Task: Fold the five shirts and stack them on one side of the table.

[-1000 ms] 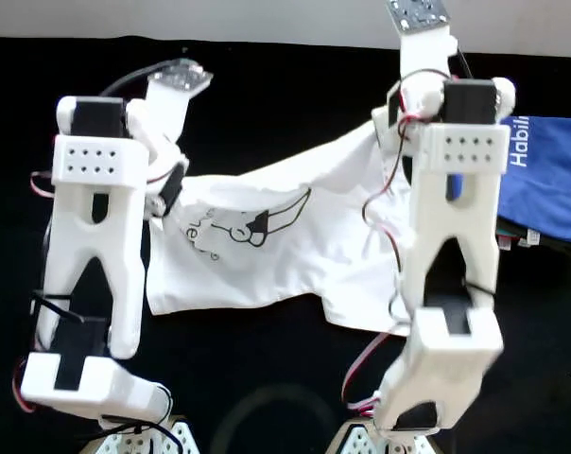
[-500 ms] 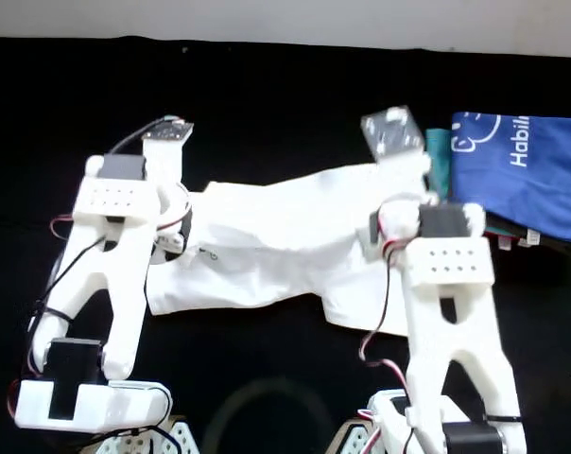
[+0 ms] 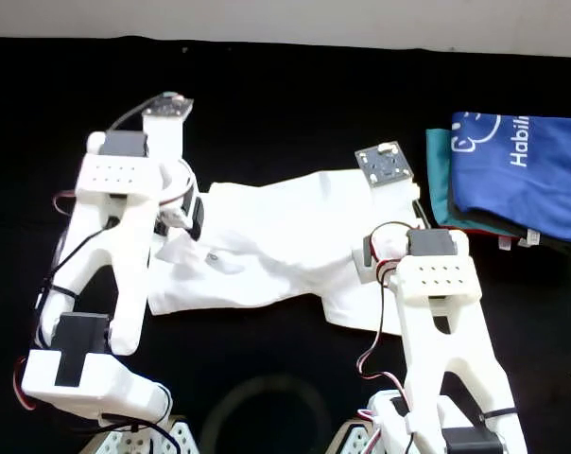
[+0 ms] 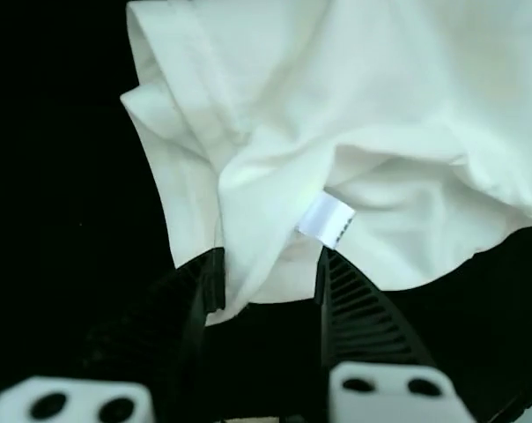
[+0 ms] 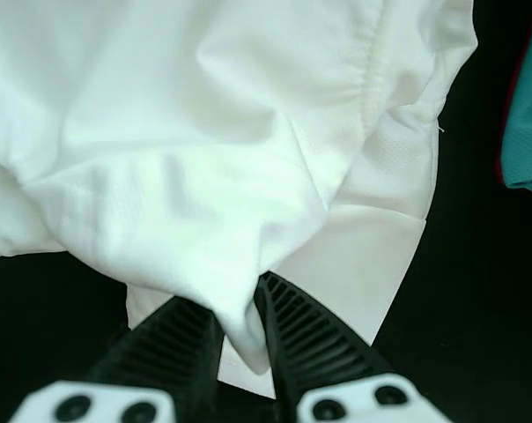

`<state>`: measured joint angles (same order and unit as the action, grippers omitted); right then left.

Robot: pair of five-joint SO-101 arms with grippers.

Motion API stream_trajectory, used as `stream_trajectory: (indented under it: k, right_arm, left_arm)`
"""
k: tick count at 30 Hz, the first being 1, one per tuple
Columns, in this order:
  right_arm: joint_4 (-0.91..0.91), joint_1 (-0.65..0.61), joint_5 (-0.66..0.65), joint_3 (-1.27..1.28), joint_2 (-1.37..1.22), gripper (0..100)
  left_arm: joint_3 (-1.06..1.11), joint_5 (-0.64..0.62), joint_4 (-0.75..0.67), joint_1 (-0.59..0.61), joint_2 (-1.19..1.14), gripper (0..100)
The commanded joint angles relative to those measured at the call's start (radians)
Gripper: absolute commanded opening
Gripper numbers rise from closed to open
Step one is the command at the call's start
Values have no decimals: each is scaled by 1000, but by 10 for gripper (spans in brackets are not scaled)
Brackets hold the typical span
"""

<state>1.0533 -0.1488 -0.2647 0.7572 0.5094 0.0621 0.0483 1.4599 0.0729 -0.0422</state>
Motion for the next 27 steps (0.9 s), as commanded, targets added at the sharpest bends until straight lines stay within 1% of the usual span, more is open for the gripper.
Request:
stream_trajectory:
  k: [1, 3, 8, 12, 17, 20, 23, 27]
  right_arm:
    - [-15, -7, 3, -2, 31, 5]
    - [-15, -7, 3, -2, 31, 5]
    - [-13, -7, 3, -2, 31, 5]
    - [-12, -7, 3, -1, 31, 5]
    - [-15, -7, 5, 4, 31, 5]
    - [-15, -7, 5, 5, 31, 5]
    - [-15, -4, 5, 5, 33, 5]
    - [-15, 54, 3, -2, 36, 5]
  left_arm:
    - [-90, 9, 112, -7, 2, 178]
    - [-47, 9, 94, -7, 1, 178]
    - [124, 9, -81, -7, -77, 178]
    - [125, -3, -153, -5, -170, 178]
    - [5, -129, -242, -8, -266, 178]
    - [-99, -183, -288, -12, -321, 178]
    - [-231, -193, -287, -7, -348, 178]
    - [-390, -180, -195, 22, -352, 178]
